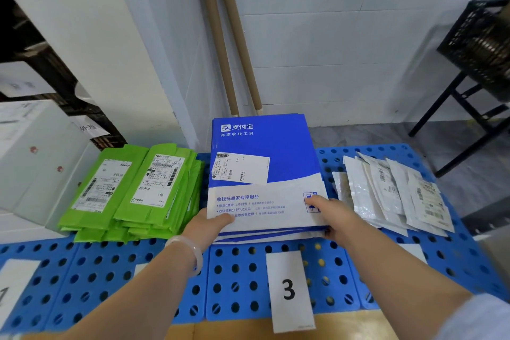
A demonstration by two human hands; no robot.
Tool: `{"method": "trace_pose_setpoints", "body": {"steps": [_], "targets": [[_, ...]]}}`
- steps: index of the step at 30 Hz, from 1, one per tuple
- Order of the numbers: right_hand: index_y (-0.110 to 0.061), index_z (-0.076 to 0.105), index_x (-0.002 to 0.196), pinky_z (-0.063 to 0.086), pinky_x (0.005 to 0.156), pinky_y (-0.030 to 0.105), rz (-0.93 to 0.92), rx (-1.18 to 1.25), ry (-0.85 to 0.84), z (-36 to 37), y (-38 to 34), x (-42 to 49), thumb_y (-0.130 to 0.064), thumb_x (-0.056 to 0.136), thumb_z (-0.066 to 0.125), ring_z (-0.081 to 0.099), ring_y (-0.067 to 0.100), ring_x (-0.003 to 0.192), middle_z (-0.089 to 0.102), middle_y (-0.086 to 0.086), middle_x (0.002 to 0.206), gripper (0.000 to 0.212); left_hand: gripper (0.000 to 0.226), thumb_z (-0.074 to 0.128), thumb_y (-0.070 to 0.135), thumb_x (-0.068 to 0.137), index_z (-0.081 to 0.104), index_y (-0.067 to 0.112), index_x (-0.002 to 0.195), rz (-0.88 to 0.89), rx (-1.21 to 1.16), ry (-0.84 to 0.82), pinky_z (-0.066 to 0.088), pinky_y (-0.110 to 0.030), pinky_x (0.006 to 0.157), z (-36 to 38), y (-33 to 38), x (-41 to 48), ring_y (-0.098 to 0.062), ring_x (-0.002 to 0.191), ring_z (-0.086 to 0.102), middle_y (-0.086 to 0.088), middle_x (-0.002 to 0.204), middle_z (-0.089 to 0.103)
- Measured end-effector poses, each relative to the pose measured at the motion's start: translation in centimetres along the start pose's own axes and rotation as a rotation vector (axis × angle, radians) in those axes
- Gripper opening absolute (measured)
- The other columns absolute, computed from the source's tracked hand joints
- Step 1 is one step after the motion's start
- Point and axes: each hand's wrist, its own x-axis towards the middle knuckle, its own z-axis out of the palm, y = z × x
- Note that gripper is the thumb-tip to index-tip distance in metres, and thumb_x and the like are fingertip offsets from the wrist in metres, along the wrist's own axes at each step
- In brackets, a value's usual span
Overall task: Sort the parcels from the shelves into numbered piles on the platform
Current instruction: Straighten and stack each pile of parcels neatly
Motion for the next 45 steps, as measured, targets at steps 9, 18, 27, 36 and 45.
{"method": "trace_pose_setpoints", "body": {"steps": [9, 18, 27, 36, 45], "targets": [[-0.010, 0.064, 0.100, 0.057, 0.080, 0.047, 0.026, -0.028, -0.004, -1.9, 0.1, -0.8, -0.027, 0.082, 0.068, 0.067, 0.032, 0.095, 0.070, 0.015, 0.100, 0.025, 0.061, 0.067, 0.054, 0.062, 0.060, 0.032, 0.118, -0.026, 0.001, -0.008, 0.049, -0.040, 0.092, 1.5, -0.8, -0.8, -0.017, 0.100, 0.063, 0.009, 0.108, 0.069], [-0.022, 0.057, 0.116, 0.049, 0.083, 0.032, -0.267, -0.184, 0.028, -2.0, 0.5, -3.3, -0.033, 0.086, 0.067, 0.062, 0.012, 0.090, 0.066, -0.008, 0.097, 0.033, 0.088, 0.071, 0.041, 0.076, 0.020, 0.042, 0.147, 0.084, -0.026, 0.211, 0.042, -0.044, 0.102, 2.3, -0.2, -2.4, -0.024, 0.118, 0.051, 0.004, 0.133, 0.052], [-0.035, 0.028, 0.145, 0.040, 0.107, 0.040, -0.665, -0.644, 0.156, -4.2, 1.2, -6.4, -0.051, 0.082, 0.063, 0.041, 0.017, 0.131, 0.043, -0.005, 0.142, 0.074, 0.081, 0.051, 0.060, 0.087, 0.004, 0.041, 0.150, 0.529, 0.681, 0.291, 0.008, -0.035, 0.121, 8.2, 5.2, -5.9, -0.015, 0.148, 0.003, 0.008, 0.161, 0.004], [-0.034, 0.009, 0.153, 0.013, 0.117, 0.029, -0.693, -0.787, 0.369, -8.4, 3.9, -9.6, -0.053, 0.090, 0.055, 0.008, 0.012, 0.147, 0.009, -0.006, 0.161, 0.081, 0.074, 0.042, 0.065, 0.088, 0.007, 0.043, 0.150, 0.769, 0.884, 0.050, 0.008, -0.037, 0.121, 15.5, 8.1, -7.3, -0.014, 0.147, 0.002, 0.009, 0.160, 0.005], [-0.033, 0.008, 0.153, 0.013, 0.117, 0.031, -0.595, -0.859, 0.413, -15.5, 4.9, -9.0, -0.053, 0.090, 0.053, 0.008, 0.011, 0.147, 0.006, -0.007, 0.161, 0.080, 0.068, 0.047, 0.057, 0.090, 0.016, 0.040, 0.149, 0.859, 0.860, -0.017, 0.011, -0.038, 0.120, 21.4, 9.8, -8.4, -0.014, 0.147, 0.005, 0.009, 0.159, 0.012]]}}
